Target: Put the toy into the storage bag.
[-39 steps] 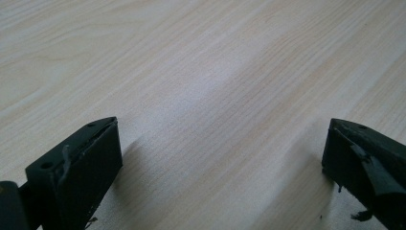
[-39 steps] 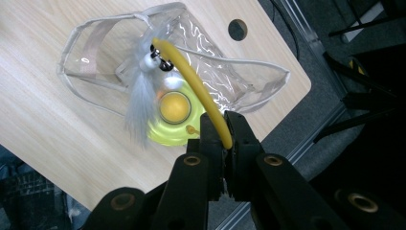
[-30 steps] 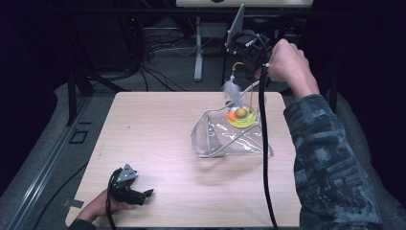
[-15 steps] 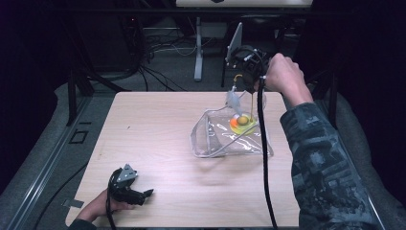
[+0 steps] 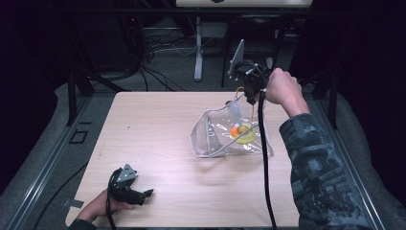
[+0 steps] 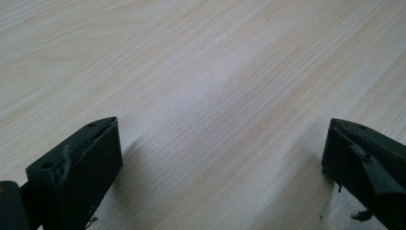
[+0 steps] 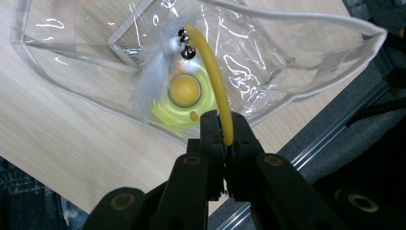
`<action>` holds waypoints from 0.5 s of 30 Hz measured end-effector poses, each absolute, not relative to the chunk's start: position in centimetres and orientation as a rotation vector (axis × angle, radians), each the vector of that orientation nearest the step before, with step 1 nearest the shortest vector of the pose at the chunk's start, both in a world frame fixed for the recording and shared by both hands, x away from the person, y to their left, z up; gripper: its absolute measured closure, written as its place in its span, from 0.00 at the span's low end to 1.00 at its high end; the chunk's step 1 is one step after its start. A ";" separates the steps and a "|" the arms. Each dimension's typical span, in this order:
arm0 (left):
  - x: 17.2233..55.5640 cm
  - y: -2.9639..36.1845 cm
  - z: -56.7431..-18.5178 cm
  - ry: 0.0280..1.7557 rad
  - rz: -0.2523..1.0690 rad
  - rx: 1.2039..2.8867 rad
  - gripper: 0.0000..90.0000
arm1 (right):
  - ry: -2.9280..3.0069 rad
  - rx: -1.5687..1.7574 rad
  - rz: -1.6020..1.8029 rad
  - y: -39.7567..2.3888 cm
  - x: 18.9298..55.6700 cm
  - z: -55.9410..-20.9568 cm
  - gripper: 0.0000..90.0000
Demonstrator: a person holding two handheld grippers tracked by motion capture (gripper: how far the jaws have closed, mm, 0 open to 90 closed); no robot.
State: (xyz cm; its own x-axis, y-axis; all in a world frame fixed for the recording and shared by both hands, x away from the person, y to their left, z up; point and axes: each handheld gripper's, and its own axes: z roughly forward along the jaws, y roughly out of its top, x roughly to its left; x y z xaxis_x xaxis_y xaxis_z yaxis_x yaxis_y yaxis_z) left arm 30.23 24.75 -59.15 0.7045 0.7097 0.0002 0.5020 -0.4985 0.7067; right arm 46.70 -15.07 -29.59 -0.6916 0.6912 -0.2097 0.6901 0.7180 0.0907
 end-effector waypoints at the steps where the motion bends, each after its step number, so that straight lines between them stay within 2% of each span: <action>1: 30.2 24.7 -59.2 0.919 0.380 2.207 0.00 | 2.696 1.105 0.013 -15.1 46.7 -29.8 0.97; 15: 30.2 24.7 -59.2 0.919 0.380 2.206 0.00 | 2.718 1.132 0.046 -15.8 46.5 -33.7 0.97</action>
